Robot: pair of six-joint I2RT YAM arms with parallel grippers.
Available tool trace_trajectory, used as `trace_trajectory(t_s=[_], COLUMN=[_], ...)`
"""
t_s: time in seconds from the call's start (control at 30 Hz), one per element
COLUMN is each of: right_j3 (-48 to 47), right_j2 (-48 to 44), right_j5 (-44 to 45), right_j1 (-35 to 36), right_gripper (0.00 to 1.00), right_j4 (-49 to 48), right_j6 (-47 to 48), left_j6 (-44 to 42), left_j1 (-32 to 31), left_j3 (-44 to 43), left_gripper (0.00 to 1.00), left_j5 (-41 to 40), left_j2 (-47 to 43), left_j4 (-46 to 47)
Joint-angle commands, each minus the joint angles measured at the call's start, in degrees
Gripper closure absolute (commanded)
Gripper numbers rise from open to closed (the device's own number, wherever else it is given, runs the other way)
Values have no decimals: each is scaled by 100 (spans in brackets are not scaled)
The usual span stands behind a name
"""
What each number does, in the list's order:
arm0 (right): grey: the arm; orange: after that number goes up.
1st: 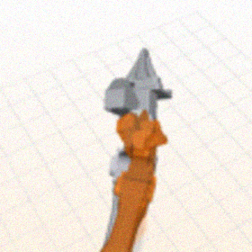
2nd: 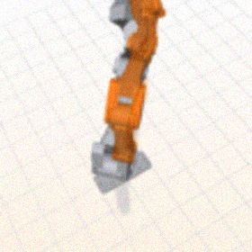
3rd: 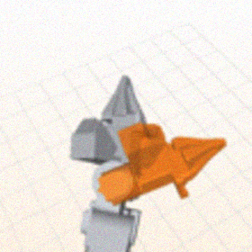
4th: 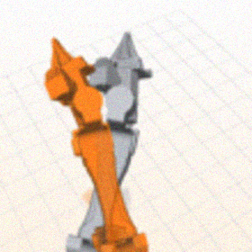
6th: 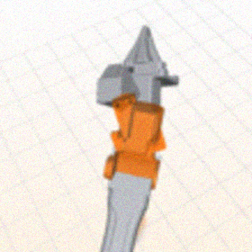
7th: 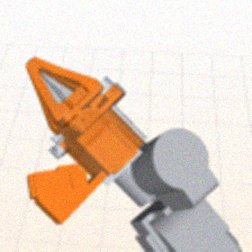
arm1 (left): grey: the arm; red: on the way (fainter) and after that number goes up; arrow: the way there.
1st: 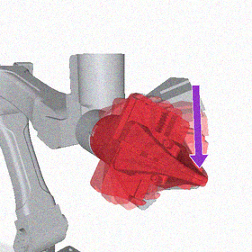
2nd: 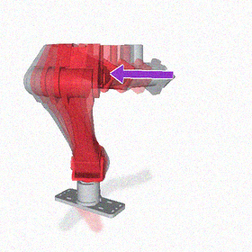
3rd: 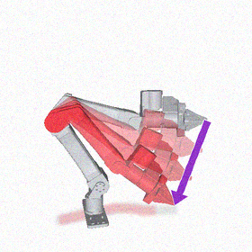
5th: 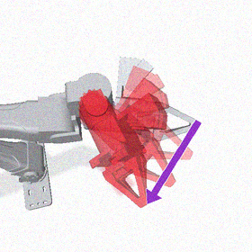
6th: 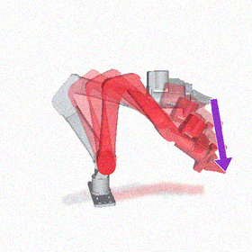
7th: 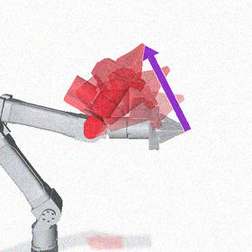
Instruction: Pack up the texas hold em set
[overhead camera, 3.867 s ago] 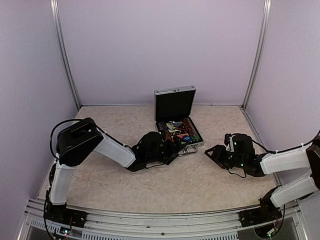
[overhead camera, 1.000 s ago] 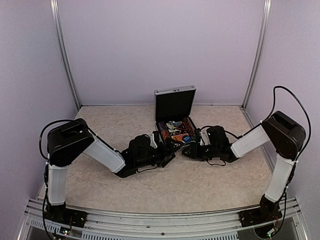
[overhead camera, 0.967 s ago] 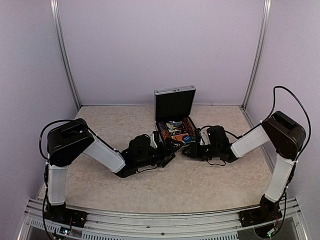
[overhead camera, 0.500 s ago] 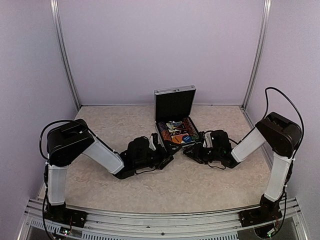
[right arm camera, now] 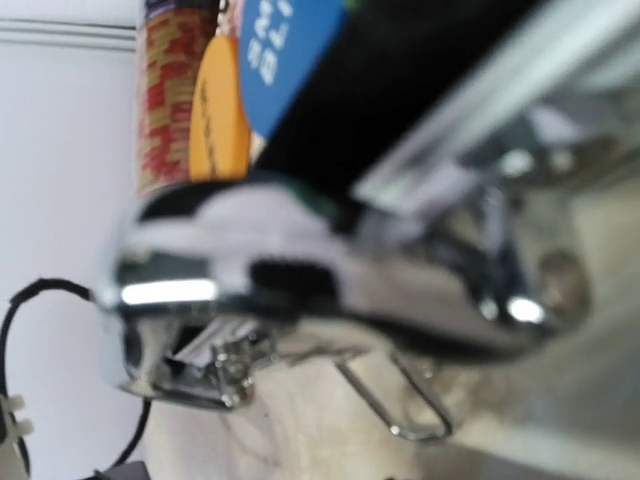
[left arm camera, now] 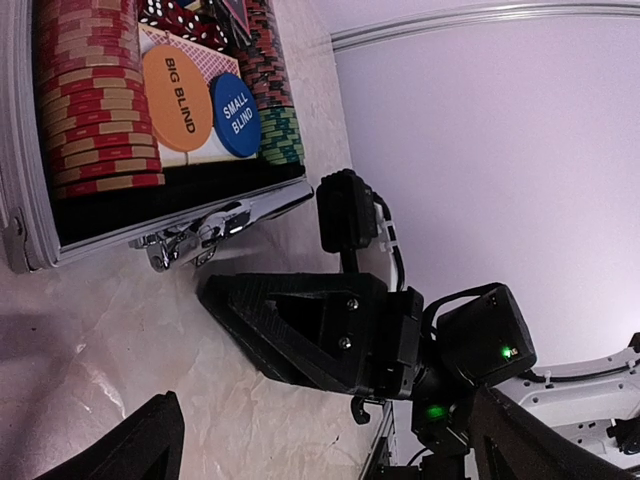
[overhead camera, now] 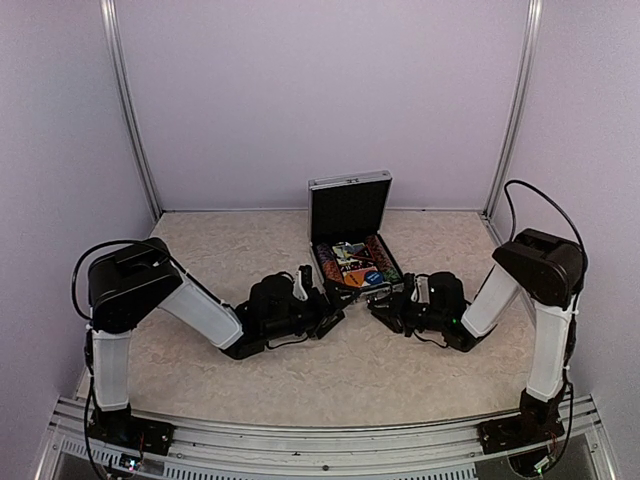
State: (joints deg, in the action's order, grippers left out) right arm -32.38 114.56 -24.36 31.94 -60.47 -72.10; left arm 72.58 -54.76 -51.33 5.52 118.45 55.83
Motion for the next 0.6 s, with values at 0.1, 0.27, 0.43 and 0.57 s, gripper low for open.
trace_trajectory(t_s=[0.1,0.27,0.43,0.57], right_j3=[324,-305,-906,-1015], right_j2=[-376,-858,-881,-782], right_j5=[469,781,926,985], right_j1=[-31,16,22,20], right_gripper=[71,66,64,63], right_j4=[442,2228,3345,3452], right_j6=[-295,612,1375,1509], left_j6=[-262,-520,-665,-665], left_j1=[130,194,219,242], left_j3=[241,90,163,261], left_gripper=[1,1,1,1], left_j5=[-69,-92,-134,-117], left_j2=[-461,-640,-830,-932], left_j4=[80,-410,-561,-465])
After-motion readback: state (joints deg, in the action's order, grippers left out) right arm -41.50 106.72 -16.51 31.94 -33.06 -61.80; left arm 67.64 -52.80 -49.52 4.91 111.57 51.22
